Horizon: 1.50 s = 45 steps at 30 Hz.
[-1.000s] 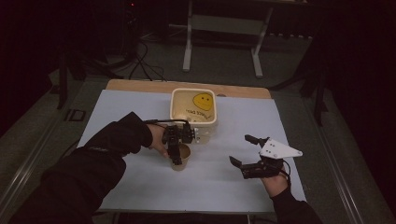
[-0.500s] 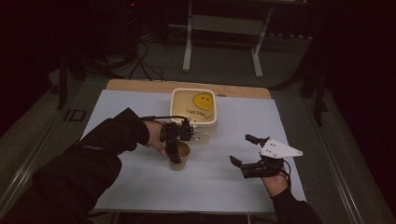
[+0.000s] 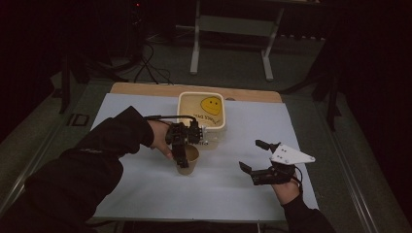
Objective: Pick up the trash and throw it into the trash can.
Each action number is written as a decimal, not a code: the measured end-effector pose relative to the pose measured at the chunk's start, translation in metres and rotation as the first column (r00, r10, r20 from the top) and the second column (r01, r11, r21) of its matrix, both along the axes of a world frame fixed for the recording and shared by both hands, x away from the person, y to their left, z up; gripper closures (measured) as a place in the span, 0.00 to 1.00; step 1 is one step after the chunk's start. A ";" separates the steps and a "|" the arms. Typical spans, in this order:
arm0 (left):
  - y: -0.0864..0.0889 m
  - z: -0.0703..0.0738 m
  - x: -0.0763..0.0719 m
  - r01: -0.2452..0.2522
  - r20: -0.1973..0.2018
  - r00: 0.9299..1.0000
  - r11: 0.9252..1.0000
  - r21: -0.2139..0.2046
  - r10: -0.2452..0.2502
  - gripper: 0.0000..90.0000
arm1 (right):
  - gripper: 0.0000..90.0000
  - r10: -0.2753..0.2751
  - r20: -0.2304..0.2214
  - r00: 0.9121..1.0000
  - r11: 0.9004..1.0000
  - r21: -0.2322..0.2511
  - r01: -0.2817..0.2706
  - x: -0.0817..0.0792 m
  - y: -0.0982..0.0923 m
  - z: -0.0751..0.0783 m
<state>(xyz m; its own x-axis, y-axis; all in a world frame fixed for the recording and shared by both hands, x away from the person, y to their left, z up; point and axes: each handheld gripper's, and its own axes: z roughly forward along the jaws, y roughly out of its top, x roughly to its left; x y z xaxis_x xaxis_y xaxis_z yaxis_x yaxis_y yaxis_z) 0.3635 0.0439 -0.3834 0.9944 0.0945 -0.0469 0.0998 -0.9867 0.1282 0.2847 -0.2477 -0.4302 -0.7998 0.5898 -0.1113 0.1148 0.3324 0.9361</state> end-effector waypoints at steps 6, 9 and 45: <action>0.000 0.013 -0.001 0.013 0.008 1.000 1.000 0.002 -0.013 0.31 | 0.10 -0.001 -0.002 1.000 1.000 -0.002 0.001 0.000 0.000 0.000; 0.002 0.021 -0.001 0.009 0.014 1.000 1.000 0.001 -0.009 0.31 | 0.10 -0.002 -0.001 1.000 1.000 -0.004 0.002 0.000 0.000 0.000; -0.006 0.096 0.019 0.046 0.097 0.995 0.996 -0.075 -0.038 0.31 | 0.10 -0.001 -0.011 1.000 1.000 0.002 0.001 0.002 -0.001 -0.001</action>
<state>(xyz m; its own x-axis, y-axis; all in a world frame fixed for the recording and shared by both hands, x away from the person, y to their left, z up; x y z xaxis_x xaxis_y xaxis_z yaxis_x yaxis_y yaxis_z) 0.3827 0.0382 -0.2878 0.9977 0.0522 0.0428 0.0420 -0.9766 0.2108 0.2864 -0.2488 -0.4317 -0.8002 0.5911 -0.1014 0.1257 0.3305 0.9354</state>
